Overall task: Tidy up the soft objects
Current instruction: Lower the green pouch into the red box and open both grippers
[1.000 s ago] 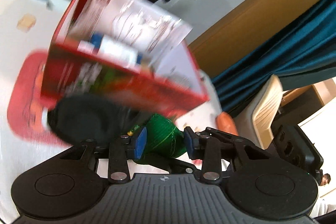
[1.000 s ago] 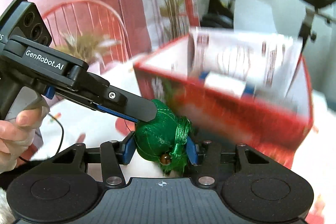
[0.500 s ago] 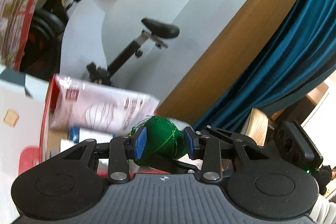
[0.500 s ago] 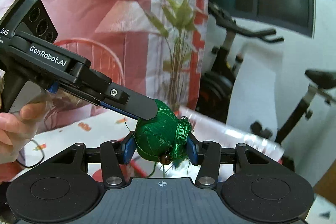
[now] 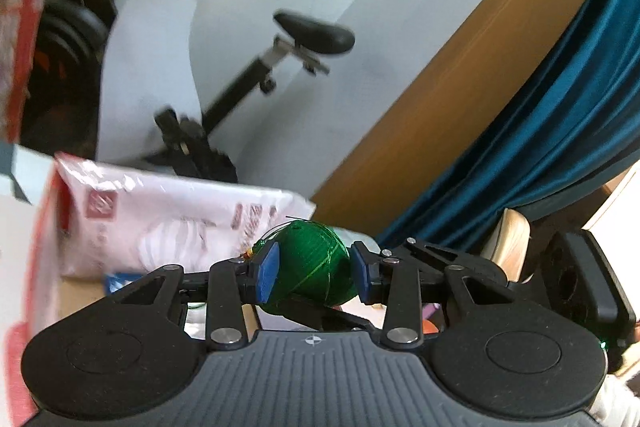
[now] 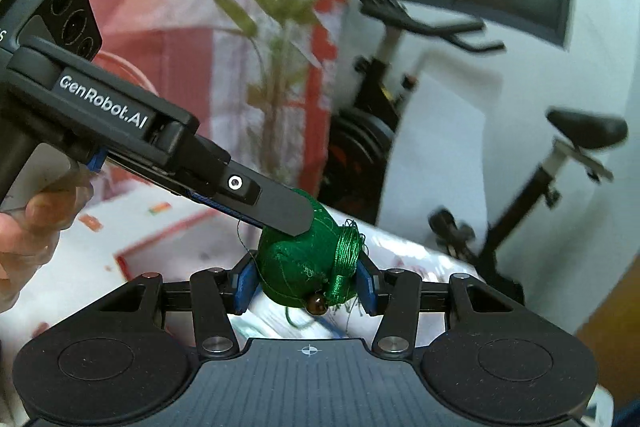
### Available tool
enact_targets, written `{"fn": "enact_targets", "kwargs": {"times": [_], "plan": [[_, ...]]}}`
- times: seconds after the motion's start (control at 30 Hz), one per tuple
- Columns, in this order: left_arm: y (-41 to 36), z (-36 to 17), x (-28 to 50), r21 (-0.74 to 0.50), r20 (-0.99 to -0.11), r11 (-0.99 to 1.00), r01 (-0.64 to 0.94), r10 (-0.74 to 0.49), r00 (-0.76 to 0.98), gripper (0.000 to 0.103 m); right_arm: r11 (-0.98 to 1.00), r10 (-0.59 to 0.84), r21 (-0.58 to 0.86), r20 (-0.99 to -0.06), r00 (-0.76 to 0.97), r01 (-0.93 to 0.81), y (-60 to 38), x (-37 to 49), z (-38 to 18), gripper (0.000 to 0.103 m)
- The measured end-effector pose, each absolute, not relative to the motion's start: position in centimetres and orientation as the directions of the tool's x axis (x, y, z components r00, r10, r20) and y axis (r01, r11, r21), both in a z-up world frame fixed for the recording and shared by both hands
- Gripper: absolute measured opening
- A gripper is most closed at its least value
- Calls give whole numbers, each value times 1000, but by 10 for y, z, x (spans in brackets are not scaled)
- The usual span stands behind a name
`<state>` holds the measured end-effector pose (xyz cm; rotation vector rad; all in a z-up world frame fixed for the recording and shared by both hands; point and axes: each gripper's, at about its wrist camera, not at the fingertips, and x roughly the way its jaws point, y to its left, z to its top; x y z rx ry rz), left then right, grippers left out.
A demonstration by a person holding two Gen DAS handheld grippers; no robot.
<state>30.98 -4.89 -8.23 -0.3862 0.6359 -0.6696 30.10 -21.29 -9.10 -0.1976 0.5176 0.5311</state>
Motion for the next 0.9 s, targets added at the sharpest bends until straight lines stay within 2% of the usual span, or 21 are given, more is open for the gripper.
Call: {"fn": "enact_targets", "kwargs": {"times": [0.17, 0.3, 0.47, 0.77, 0.9], "plan": [[-70, -121, 349, -597, -456, 685, 418, -718, 526, 40, 877, 383, -18, -577, 721, -480, -231, 317, -128, 46], [-89, -147, 369, -607, -503, 693, 390, -714, 486, 40, 891, 373, 15, -595, 712, -454, -243, 328, -150, 46], [-102, -162, 387, -587, -550, 714, 382, -697, 459, 40, 903, 370, 53, -603, 707, -427, -249, 340, -165, 46], [-111, -171, 402, -551, -598, 753, 360, -657, 459, 41, 911, 352, 37, -587, 729, -410, -248, 345, -171, 46], [-117, -171, 404, -491, -639, 793, 361, -609, 469, 41, 923, 328, 25, -574, 751, -384, -252, 343, -171, 47]]}}
